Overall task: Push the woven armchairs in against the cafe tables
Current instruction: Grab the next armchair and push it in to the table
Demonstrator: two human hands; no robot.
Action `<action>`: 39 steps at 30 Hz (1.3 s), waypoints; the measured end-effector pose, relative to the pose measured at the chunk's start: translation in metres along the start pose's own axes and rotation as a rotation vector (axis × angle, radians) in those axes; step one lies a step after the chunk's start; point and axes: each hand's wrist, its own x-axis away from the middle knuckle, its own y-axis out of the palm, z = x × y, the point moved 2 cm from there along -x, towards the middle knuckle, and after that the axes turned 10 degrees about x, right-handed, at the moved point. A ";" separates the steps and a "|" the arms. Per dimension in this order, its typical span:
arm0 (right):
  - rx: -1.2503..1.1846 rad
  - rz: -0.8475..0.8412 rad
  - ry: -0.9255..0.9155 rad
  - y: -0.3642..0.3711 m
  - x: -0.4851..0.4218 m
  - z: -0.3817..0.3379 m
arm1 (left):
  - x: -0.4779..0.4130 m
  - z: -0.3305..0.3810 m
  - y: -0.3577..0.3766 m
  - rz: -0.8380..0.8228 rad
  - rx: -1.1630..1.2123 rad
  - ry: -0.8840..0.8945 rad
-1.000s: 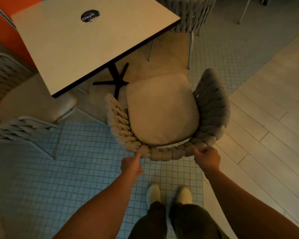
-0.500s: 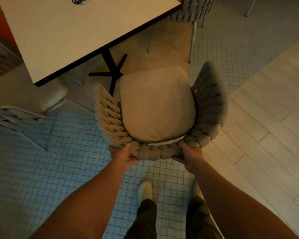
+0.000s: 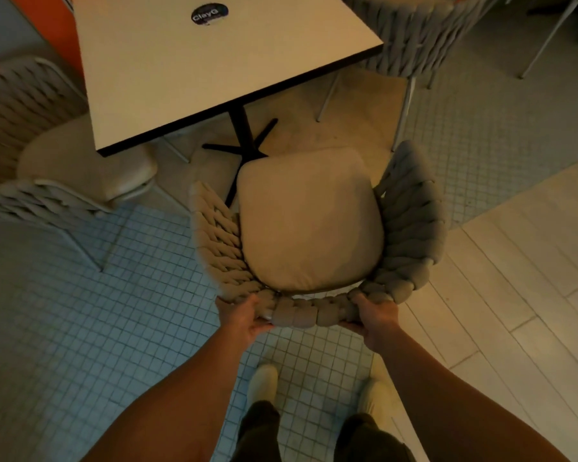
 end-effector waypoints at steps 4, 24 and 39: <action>0.076 -0.030 -0.041 -0.018 -0.015 -0.013 | 0.017 -0.019 0.014 0.023 0.047 -0.015; 1.217 0.176 -0.462 -0.068 -0.016 -0.058 | 0.039 -0.019 0.019 0.281 -1.032 0.579; 1.934 -0.142 -1.037 -0.064 -0.048 -0.093 | 0.031 -0.020 0.052 -0.328 -1.907 0.773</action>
